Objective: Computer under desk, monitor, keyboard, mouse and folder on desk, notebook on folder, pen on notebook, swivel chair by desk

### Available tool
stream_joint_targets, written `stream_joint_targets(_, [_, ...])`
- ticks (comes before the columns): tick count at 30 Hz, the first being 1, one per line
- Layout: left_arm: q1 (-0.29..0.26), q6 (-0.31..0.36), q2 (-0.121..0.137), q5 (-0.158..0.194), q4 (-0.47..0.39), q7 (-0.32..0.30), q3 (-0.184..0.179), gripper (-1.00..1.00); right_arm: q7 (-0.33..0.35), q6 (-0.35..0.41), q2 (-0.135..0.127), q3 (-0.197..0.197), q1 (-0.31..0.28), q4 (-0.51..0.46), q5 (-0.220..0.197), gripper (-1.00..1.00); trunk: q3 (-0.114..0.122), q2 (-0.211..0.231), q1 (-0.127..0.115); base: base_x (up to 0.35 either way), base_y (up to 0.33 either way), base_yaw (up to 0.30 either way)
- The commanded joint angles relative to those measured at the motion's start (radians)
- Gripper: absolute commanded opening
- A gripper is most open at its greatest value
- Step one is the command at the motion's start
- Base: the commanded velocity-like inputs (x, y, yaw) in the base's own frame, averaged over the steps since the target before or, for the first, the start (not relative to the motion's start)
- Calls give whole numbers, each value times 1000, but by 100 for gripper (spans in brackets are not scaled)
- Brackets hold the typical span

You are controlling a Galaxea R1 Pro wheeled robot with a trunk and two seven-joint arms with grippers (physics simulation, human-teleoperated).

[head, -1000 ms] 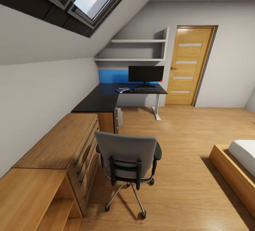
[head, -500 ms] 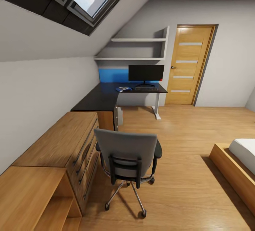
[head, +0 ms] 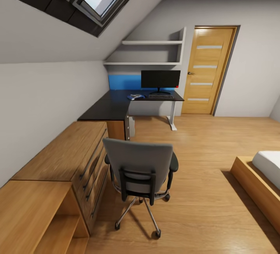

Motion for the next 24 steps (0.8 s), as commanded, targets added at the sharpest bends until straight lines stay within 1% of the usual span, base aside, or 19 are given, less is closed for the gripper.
stream_joint_targets(1, [0,-2,1,6,-2,7,-8,100,-10,-2,0,5,-1,2,7,100,-4,-8,4,0,0,0])
stream_joint_targets(24, [0,-2,1,6,-2,7,-8,100,-12,-2,0,5,-1,2,7,100,-76,-169,92,0,0,0])
